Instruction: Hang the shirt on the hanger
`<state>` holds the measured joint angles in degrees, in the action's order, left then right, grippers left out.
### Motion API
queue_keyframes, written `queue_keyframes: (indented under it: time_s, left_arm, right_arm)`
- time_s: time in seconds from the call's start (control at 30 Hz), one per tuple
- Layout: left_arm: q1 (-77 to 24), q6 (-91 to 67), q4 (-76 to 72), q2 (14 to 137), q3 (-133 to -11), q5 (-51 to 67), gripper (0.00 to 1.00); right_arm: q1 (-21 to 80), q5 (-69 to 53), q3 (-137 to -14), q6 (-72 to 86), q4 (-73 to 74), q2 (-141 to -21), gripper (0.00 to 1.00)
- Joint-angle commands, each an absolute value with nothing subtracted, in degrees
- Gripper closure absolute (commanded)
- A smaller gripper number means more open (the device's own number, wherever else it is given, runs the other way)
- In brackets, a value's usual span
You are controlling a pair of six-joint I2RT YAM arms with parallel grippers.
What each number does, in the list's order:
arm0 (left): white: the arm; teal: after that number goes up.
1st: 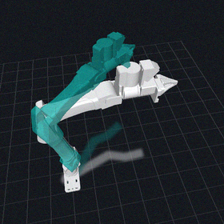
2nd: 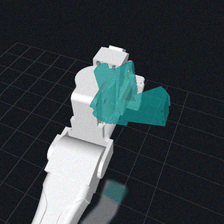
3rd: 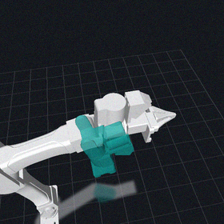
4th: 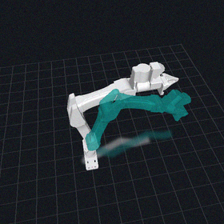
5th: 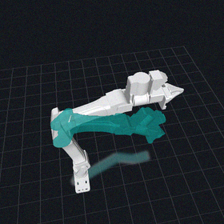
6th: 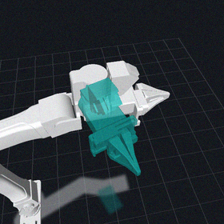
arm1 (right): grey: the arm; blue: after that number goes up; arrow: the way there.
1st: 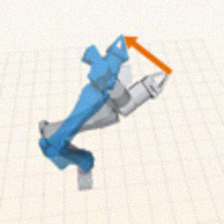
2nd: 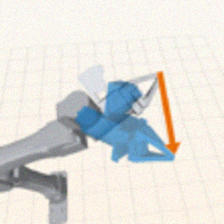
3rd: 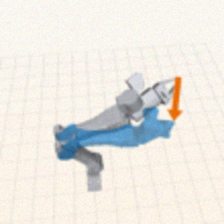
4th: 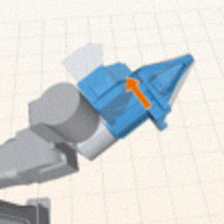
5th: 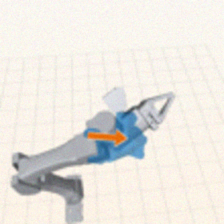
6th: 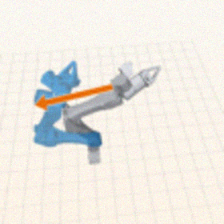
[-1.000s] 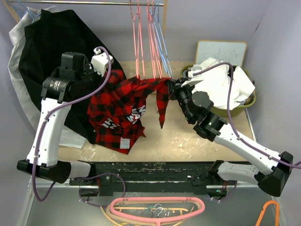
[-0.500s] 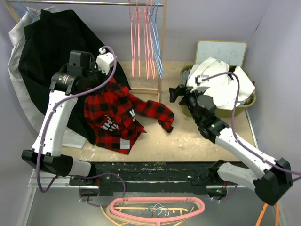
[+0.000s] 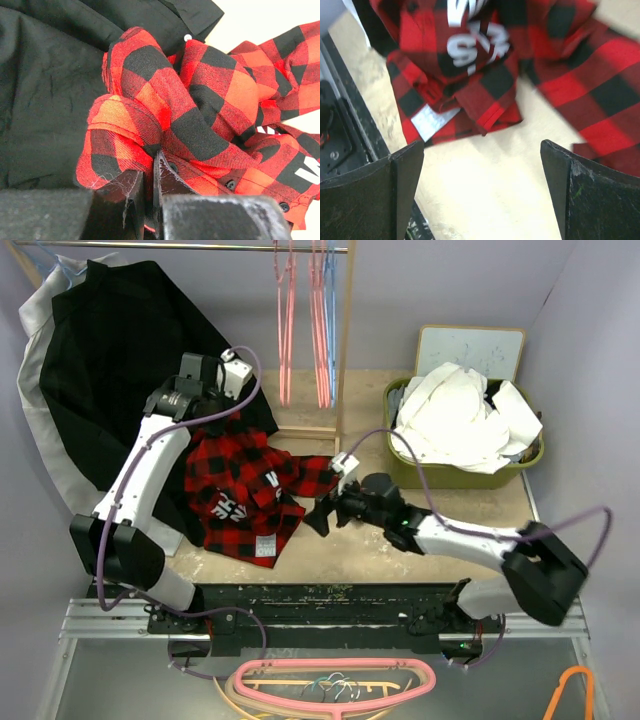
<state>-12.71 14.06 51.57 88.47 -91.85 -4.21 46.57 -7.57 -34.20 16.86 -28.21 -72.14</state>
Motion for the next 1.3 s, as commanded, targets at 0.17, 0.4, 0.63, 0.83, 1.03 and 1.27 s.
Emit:
queue_keyframes:
  time_s: [0.17, 0.4, 0.63, 0.83, 1.03, 1.27]
  left_arm:
    - [-12.30, 13.35, 48.44, 83.29, -89.53, -7.31, 0.89]
    - [-12.30, 13.18, 47.76, 82.06, -86.26, -5.74, 0.89]
    - [-12.30, 13.22, 47.65, 82.09, -85.68, -5.57, 0.89]
    - [-12.30, 13.10, 47.54, 82.19, -85.02, -5.15, 0.88]
    - [-12.30, 13.34, 49.30, 81.56, -85.59, -2.47, 0.87]
    - [-12.30, 14.05, 50.23, 80.09, -85.36, -1.25, 0.86]
  right_arm:
    - [47.57, -21.78, -43.84, 36.03, -35.63, -91.71, 0.00]
    - [47.46, -23.85, -45.65, 43.64, -42.19, -99.24, 0.00]
    - [47.81, -14.99, -52.64, 41.60, -31.06, -103.37, 0.00]
    - [47.81, -8.25, -56.29, 36.88, -22.31, -102.93, 0.26]
    - [47.81, -10.73, -57.21, 36.56, -23.83, -104.19, 0.69]
    - [47.82, -13.93, -58.96, 37.99, -24.07, -106.76, 0.40]
